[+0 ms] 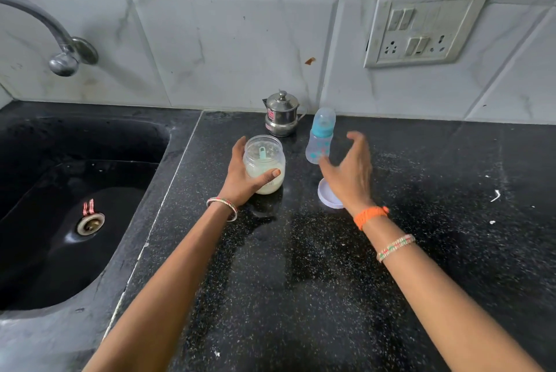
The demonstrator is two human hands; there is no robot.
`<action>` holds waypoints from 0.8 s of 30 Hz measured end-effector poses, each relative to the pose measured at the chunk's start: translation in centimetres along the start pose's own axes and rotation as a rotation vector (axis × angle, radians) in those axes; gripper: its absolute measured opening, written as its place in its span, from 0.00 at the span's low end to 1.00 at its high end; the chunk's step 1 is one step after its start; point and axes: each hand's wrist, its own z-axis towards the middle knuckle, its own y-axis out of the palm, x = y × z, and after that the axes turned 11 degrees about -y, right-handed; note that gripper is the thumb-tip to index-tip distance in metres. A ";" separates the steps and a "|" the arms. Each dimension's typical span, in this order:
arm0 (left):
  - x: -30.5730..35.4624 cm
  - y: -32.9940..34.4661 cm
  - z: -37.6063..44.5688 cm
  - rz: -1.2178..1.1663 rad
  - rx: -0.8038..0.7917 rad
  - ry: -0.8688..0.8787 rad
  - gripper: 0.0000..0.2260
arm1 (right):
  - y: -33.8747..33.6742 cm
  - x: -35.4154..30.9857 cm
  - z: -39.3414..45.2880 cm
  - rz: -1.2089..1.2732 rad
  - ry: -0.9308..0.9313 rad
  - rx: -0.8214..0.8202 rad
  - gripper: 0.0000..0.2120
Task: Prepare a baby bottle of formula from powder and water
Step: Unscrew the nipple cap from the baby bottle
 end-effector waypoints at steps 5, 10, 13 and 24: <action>1.5 -0.6 -0.7 -0.034 0.095 0.019 0.48 | 2.4 -0.9 6.5 0.044 0.028 -0.025 0.32; 4.5 -1.9 -2.3 0.009 0.282 0.164 0.36 | 2.9 -0.5 8.0 0.116 0.101 -0.100 0.21; 6.5 -1.2 -4.5 -0.007 0.387 0.263 0.26 | 0.9 -1.8 6.0 0.218 0.061 0.017 0.18; 8.8 2.3 -10.6 0.312 0.271 0.100 0.30 | -2.8 -9.3 -1.7 0.105 -0.131 -0.199 0.22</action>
